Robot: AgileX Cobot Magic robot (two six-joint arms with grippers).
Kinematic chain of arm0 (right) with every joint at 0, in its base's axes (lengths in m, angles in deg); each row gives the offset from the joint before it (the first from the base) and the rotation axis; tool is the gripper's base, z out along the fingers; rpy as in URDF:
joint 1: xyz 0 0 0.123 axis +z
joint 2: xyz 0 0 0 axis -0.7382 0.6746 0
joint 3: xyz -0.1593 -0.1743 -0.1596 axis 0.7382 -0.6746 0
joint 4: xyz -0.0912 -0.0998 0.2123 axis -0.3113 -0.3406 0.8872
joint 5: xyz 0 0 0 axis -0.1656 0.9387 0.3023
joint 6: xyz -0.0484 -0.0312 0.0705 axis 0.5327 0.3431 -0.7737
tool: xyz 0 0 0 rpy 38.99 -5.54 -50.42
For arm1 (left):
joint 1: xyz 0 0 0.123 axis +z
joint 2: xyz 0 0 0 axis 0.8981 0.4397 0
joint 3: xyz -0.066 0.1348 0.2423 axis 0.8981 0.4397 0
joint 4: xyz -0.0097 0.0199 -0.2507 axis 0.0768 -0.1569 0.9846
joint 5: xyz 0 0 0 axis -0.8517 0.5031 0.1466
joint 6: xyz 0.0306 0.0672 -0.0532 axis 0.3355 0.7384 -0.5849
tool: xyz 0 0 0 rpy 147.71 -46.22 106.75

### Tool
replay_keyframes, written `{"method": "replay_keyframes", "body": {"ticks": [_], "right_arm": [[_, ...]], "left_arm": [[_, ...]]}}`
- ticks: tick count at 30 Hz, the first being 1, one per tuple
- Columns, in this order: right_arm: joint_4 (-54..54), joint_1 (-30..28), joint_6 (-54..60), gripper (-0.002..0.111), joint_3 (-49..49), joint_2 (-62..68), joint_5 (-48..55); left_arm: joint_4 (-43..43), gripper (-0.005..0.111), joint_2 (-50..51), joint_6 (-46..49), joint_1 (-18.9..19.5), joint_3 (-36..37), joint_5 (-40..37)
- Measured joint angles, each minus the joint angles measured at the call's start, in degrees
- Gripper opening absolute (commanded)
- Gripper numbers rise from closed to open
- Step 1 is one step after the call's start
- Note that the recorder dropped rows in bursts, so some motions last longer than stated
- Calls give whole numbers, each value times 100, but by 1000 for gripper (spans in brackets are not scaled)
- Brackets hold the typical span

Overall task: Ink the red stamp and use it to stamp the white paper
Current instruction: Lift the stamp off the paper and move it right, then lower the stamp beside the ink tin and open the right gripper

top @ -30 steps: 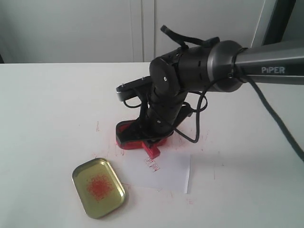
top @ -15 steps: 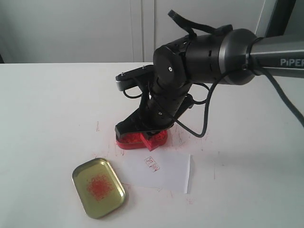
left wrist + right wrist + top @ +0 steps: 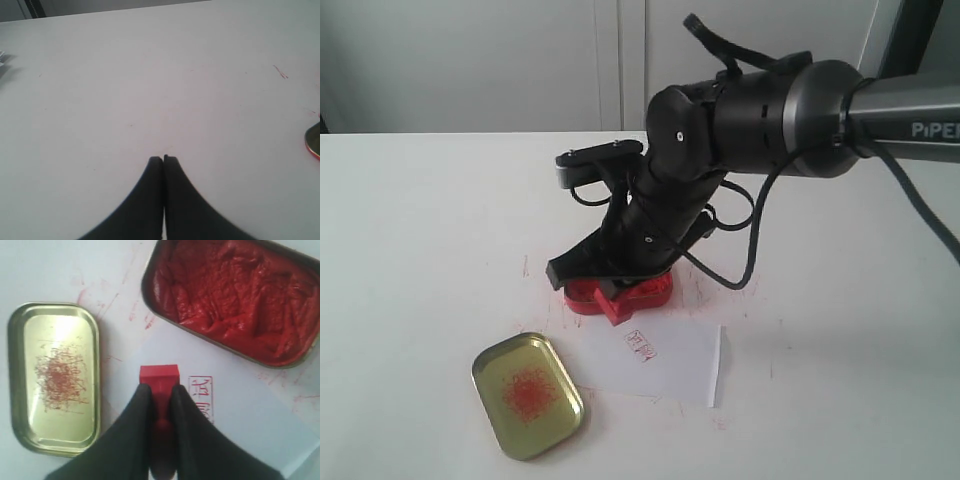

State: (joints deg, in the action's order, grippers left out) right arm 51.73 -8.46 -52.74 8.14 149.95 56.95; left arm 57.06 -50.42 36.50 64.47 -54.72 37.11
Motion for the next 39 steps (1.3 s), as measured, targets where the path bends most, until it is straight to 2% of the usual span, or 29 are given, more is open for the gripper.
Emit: {"method": "replay_keyframes", "body": {"ticks": [6, 15, 20, 28, 34, 39], "right_arm": [[1495, -458, 1069, 0, 0, 0, 103], [2374, -1291, 1795, 0, -25, 0, 530], [3150, -1908, 2362, 0, -361, -12, 681], [3466, -2730, 2786, 0, -996, -12, 647], [4173, -3270, 3352, 0, -1197, -12, 614], [4525, -3468, 3679, 0, -1206, -12, 504]], "left_arm": [[0, 0, 0, 0, 0, 0, 0], [0, 0, 0, 0, 0, 0, 0], [0, 0, 0, 0, 0, 0, 0], [0, 0, 0, 0, 0, 0, 0], [0, 0, 0, 0, 0, 0, 0], [0, 0, 0, 0, 0, 0, 0]]}}
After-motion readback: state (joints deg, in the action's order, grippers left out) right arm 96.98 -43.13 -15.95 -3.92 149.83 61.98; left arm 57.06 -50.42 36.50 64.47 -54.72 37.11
